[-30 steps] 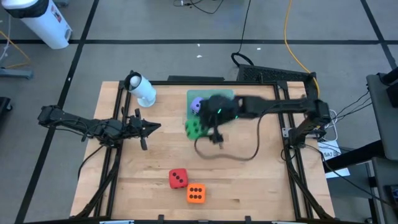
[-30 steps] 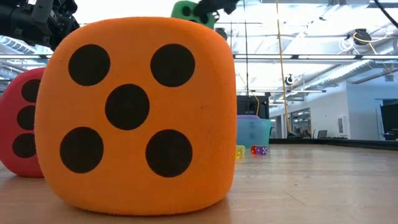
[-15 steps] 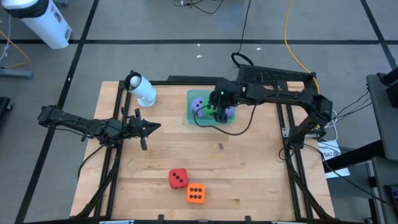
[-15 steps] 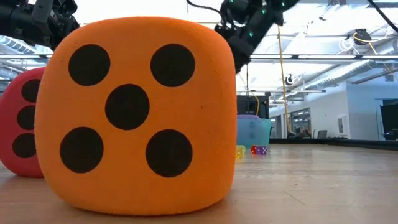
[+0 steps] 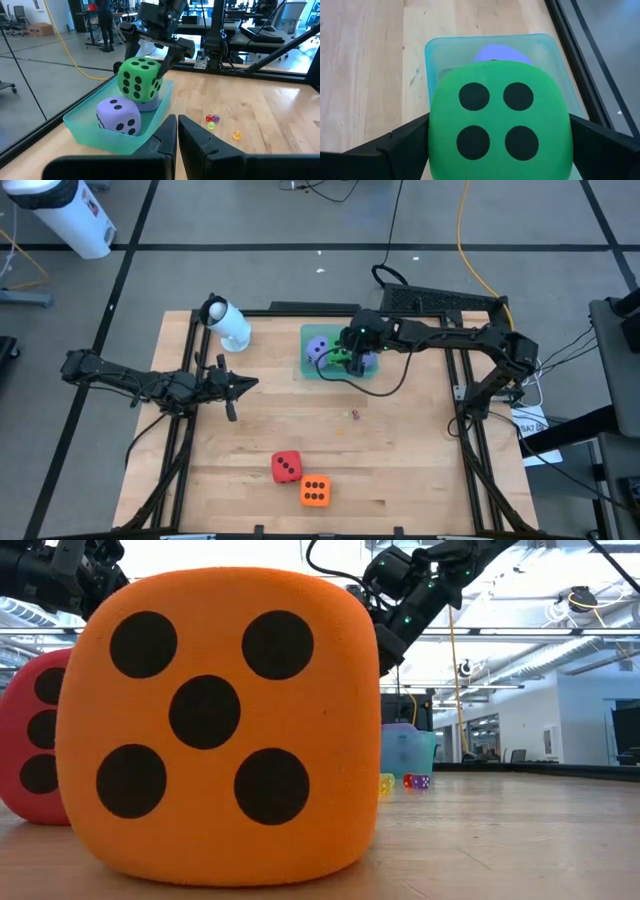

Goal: Pick & Place Dice
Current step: Put the big green dice into the green bin

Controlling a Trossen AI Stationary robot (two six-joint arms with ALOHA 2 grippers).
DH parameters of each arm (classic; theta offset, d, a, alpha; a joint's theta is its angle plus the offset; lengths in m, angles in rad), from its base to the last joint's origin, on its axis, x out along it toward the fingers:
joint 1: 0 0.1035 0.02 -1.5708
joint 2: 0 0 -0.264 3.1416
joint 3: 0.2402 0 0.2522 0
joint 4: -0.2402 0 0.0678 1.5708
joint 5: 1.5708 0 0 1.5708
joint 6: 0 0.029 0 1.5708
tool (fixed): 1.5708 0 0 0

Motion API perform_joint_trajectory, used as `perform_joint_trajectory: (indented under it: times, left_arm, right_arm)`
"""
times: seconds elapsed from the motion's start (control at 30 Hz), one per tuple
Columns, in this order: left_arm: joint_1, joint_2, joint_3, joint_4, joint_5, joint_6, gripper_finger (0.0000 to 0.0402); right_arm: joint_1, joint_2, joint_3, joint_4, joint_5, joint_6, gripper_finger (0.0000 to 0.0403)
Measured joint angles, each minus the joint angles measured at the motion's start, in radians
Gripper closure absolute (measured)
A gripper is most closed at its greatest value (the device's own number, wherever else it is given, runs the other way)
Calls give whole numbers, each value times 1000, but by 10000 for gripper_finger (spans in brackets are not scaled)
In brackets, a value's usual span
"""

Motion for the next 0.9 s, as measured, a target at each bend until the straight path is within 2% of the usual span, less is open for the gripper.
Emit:
perform_joint_trajectory:
  times: [0.47,0.8,0.9]
  left_arm:
    - [0,0,0,0,0,1,373]
    - [0,0,0,0,0,1,373]
    - [0,0,0,0,0,0,373]
  right_arm:
    - [19,1,-2,-38,55,-34,10]
    - [62,-52,-5,147,53,-45,10]
    - [62,-49,-6,134,42,-29,10]
